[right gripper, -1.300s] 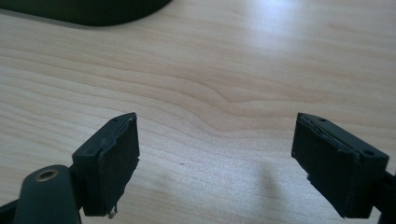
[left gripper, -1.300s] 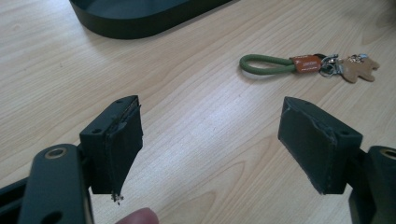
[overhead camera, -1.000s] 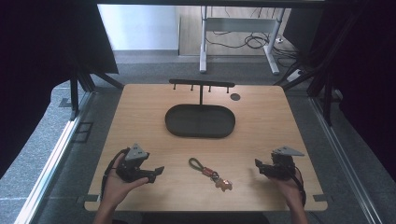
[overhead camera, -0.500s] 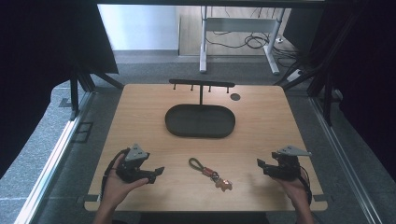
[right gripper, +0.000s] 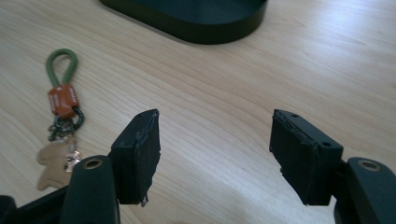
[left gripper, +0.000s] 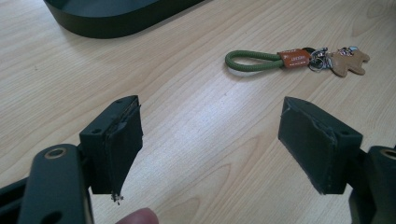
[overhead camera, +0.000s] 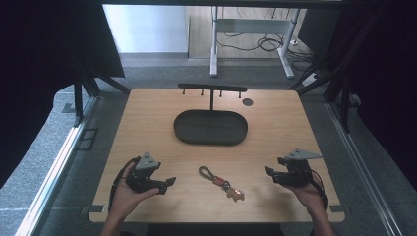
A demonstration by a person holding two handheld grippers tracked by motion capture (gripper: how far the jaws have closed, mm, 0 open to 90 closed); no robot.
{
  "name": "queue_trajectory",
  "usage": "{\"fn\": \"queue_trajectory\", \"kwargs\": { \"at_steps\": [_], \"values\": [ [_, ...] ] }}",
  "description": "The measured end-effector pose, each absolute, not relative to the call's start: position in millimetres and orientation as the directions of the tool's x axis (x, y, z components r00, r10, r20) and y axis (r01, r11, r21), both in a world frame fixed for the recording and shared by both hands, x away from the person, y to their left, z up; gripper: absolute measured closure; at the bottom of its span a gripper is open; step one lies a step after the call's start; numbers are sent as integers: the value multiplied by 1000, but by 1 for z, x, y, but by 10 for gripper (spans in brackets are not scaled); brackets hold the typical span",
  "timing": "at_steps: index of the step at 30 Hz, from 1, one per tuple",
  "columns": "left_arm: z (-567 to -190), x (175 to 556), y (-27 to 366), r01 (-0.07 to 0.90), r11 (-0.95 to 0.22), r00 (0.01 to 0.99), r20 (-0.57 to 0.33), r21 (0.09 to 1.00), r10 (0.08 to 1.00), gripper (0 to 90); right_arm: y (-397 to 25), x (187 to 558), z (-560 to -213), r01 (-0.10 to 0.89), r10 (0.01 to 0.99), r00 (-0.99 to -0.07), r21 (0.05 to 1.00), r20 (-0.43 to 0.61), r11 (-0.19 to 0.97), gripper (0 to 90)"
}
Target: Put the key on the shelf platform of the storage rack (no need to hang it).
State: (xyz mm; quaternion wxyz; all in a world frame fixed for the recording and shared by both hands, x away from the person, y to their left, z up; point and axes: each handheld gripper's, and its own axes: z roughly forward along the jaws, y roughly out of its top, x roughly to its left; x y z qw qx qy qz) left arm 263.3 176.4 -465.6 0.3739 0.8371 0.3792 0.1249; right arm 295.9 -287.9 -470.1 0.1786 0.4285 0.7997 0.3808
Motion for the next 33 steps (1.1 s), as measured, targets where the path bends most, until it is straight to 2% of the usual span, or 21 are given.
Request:
{"fn": "queue_trajectory", "kwargs": {
  "at_steps": [16,33],
  "values": [
    [-469,263,167,541,-453,692,-70,709,718,222,-249,310,-439,533,736,-676,711,32,458,412],
    [-461,261,177,523,-434,693,-70,734,717,221,-200,322,-442,525,662,-749,620,12,583,436]
  ]
}}
